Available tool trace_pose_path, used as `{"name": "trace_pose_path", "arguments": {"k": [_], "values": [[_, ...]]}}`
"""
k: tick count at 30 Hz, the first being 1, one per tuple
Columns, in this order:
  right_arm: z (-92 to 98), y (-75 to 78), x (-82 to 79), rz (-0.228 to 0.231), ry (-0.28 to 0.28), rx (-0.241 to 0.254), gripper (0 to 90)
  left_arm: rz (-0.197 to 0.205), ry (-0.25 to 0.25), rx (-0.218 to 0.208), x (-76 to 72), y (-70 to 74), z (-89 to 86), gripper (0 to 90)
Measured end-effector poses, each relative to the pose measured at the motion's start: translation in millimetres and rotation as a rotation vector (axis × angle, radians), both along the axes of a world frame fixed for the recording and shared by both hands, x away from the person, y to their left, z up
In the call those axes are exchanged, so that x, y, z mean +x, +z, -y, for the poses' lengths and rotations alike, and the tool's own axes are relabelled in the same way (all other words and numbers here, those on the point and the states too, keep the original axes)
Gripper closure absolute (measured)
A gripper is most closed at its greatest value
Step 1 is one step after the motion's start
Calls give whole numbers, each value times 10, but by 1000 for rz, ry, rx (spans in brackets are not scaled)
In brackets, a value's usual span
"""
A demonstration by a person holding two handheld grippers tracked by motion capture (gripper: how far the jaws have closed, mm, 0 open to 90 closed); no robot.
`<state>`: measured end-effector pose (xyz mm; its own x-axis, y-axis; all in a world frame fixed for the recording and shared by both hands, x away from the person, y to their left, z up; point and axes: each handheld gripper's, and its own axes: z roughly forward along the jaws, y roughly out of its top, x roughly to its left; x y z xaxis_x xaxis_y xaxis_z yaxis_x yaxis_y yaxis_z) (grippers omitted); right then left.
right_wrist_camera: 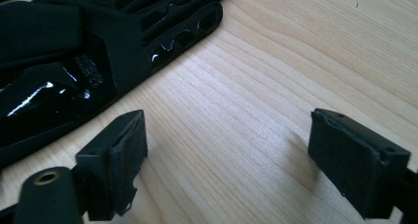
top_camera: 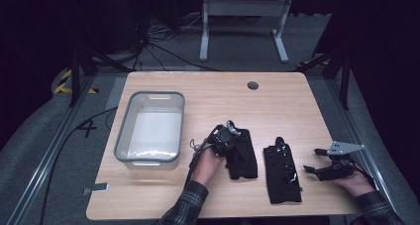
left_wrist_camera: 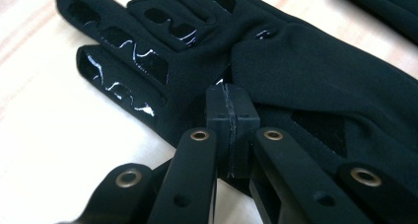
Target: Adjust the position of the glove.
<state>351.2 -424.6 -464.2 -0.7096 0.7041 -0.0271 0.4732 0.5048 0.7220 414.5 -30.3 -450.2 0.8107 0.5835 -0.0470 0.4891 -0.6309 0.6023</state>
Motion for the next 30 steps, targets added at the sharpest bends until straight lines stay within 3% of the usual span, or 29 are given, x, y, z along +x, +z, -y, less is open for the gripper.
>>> {"name": "trace_pose_path", "arguments": {"k": [8,14,21,25,30], "values": [[-118,129,-67,17,80,53,314,-22,-41,-20,-179,-10,-73,900],[-323,177,-137,-1,208,79,621,-24,-98,-11,-321,-9,-103,900],[-474,157,-98,-48,268,69,870,-28,-138,-6,-443,-7,-106,900],[-515,124,-59,-69,275,50,895,-23,-170,-5,-479,-9,-101,900],[-564,92,-32,-79,285,26,897,-31,-171,-19,-463,-17,-83,900]]}}
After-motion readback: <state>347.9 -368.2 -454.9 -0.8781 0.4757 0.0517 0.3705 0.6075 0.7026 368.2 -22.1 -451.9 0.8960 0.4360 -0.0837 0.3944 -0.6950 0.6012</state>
